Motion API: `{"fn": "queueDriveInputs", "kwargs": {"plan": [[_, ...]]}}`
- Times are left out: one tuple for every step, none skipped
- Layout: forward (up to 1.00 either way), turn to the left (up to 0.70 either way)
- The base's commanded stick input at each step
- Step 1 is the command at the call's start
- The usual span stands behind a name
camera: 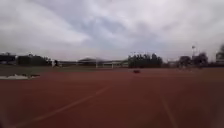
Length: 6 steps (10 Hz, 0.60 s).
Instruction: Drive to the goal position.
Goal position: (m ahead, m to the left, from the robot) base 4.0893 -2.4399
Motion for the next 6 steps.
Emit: {"fn": "queueDriveInputs", "kwargs": {"plan": [[0.7,0.0],[0.7,0.0],[0.7,0.0],[0.7,0.0],[0.7,0.0],[0.7,0.0]]}}
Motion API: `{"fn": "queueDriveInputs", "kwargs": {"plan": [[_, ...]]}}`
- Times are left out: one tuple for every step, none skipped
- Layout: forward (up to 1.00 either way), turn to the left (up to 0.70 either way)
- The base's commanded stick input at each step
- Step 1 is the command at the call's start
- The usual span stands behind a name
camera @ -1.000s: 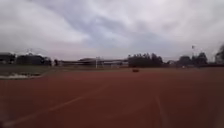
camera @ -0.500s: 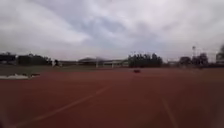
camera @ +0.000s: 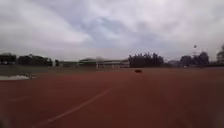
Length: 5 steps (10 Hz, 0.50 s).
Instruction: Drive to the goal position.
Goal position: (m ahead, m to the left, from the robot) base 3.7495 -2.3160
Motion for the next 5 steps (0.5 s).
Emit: {"fn": "queueDriveInputs", "kwargs": {"plan": [[0.7,0.0],[0.7,0.0],[0.7,0.0],[0.7,-0.01],[0.7,-0.07]]}}
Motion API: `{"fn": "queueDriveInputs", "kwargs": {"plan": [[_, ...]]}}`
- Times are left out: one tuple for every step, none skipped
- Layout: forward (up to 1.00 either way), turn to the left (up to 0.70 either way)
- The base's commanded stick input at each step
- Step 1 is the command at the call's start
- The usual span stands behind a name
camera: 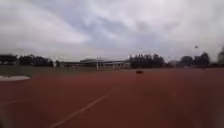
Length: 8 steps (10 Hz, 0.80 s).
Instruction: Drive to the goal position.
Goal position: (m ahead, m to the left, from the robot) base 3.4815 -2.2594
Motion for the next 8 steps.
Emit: {"fn": "queueDriveInputs", "kwargs": {"plan": [[0.7,-0.13],[0.7,-0.18],[0.7,-0.24],[0.7,-0.3],[0.7,-0.35],[0.7,-0.35],[0.7,-0.35],[0.7,-0.35]]}}
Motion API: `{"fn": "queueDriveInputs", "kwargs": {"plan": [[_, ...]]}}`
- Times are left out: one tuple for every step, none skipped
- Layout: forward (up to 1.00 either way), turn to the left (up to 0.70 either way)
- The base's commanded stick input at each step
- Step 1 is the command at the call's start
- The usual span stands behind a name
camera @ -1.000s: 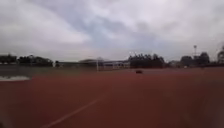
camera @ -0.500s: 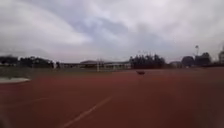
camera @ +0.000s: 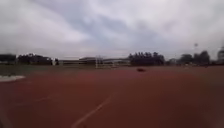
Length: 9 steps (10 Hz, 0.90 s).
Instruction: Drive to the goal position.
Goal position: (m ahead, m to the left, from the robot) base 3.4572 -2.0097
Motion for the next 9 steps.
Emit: {"fn": "queueDriveInputs", "kwargs": {"plan": [[0.7,-0.35],[0.7,-0.35],[0.7,-0.35],[0.7,-0.35],[0.7,-0.35],[0.7,-0.35],[0.7,-0.35],[0.7,-0.35],[0.7,-0.23]]}}
